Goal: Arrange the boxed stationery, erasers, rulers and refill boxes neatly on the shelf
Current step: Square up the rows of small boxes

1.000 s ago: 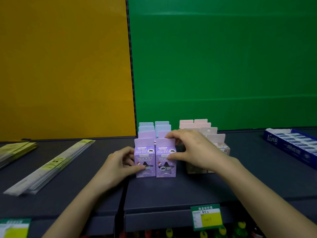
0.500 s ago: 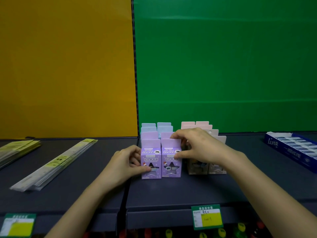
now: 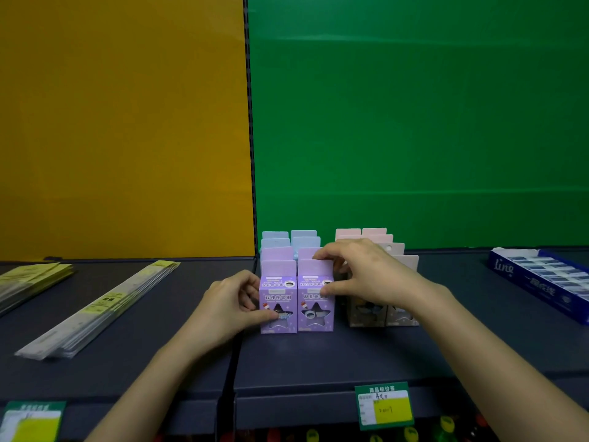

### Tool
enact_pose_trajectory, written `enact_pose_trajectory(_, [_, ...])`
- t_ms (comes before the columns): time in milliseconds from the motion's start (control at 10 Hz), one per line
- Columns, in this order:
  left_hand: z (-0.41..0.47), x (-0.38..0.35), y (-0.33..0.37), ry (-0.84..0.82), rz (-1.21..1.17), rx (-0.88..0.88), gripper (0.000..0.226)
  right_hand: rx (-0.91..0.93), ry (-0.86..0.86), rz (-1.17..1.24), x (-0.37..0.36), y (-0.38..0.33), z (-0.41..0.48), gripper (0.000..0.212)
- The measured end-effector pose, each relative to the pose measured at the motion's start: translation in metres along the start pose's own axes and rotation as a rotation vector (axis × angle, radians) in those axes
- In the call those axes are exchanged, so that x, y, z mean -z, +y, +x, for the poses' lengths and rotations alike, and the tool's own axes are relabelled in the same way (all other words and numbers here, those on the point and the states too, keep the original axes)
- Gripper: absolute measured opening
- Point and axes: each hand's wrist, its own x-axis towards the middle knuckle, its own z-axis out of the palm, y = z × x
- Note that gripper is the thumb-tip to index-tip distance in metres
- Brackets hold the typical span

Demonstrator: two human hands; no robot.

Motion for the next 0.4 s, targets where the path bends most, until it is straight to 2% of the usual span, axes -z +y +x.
enact_pose_trajectory(200, [0.0, 0.004, 0.003, -0.013, 0.024, 0.009, 0.041, -0.006, 0.042, 0.009, -0.002, 0.001, -0.004, 0.056])
enact_pose_trajectory(400, [-0.008, 0.016, 0.007, 0.016, 0.055, 0.001, 0.047, 0.003, 0.179, 0.036, 0.001, 0.004, -0.018, 0.056])
